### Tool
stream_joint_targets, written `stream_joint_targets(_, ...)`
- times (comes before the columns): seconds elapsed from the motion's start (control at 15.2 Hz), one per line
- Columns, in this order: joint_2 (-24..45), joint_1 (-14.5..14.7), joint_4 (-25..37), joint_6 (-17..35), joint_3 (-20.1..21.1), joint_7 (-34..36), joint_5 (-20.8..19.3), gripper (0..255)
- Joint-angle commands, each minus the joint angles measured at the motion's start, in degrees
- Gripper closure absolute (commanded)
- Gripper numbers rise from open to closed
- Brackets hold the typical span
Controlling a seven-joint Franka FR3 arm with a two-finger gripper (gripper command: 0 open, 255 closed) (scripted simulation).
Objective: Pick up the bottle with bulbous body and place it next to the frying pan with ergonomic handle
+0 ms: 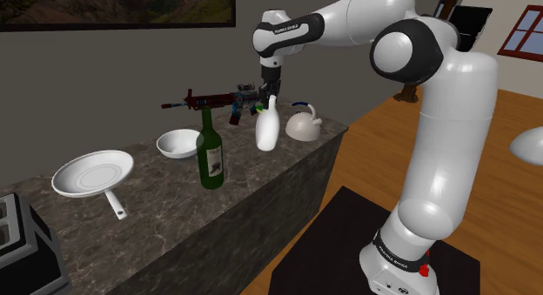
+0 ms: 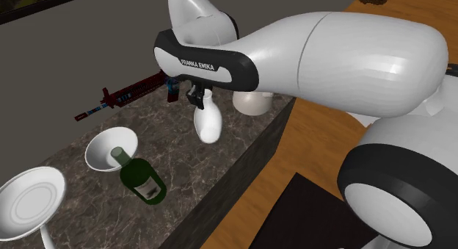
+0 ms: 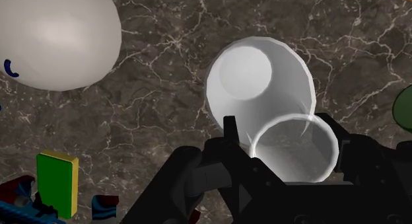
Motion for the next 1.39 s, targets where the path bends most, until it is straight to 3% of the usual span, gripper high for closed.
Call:
stream_joint_targets(0.0, -0.14, 0.0, 1.28, -1.4, -0.01, 0.01, -0.02, 255)
stream_joint_targets(1.06, 0.12, -0.22, 13.99, -13.86, -0.11, -0.1, 0.0, 255)
stream_joint_targets(1.32, -2.34, 2.3, 10.81, -13.16, 1.17, 3.62, -0.5, 255)
